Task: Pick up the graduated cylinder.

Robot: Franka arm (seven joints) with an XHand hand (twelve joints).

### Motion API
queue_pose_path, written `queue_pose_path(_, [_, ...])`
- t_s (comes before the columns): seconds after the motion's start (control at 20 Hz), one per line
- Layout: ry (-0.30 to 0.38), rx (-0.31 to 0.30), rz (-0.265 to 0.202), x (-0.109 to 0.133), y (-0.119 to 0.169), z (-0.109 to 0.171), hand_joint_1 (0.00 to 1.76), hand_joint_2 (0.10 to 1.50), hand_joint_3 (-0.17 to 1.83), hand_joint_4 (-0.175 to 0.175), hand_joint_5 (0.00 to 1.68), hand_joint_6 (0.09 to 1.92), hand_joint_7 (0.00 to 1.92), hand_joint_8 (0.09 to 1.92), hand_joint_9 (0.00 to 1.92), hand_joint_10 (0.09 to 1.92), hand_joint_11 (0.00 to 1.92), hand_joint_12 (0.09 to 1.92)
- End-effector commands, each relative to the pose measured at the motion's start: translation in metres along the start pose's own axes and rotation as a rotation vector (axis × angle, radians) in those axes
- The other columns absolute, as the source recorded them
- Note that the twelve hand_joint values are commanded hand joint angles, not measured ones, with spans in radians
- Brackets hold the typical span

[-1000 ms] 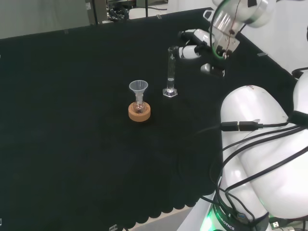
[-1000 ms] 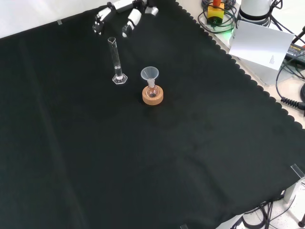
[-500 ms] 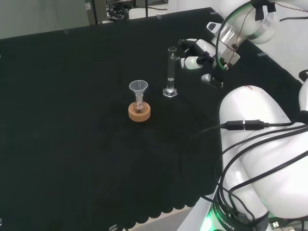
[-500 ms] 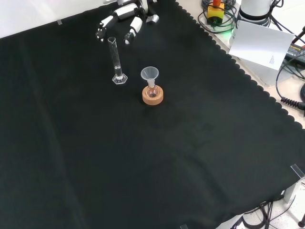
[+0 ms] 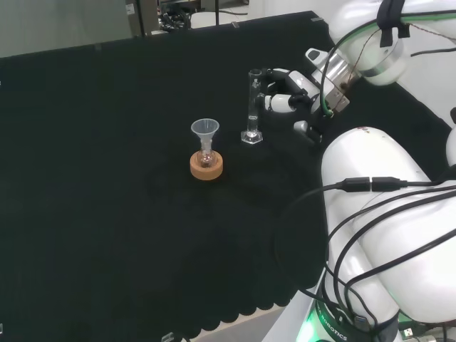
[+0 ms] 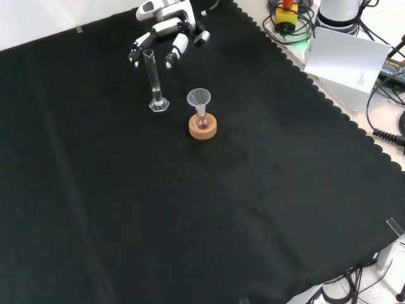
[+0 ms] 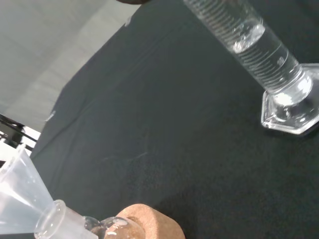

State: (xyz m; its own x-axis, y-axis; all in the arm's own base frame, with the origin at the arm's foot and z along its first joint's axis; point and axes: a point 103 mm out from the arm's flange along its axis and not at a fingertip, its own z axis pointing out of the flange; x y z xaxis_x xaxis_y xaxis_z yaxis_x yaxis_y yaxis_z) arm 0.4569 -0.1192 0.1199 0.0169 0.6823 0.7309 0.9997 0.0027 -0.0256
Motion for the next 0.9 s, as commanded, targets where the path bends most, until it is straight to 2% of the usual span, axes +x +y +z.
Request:
queue_pose_path(0.05, [0.086,-0.013,-0.033,-0.013,0.009,0.017,0.98,1.00,-0.17,-0.060,0.42,0.09,0.21,0.67,0.41,0.65,0.13,1.37])
queue_pose_path(0.45, [0.162,-0.039,-0.062,-0.015,0.013,0.030,1.04,1.00,-0.17,-0.061,0.42,0.09,0.24,0.67,0.43,0.65,0.13,1.36])
queue_pose_path(0.9, [0.240,-0.040,-0.127,-0.011,0.018,0.036,1.08,1.01,-0.17,-0.059,0.48,0.09,0.32,0.67,0.48,0.62,0.15,1.34])
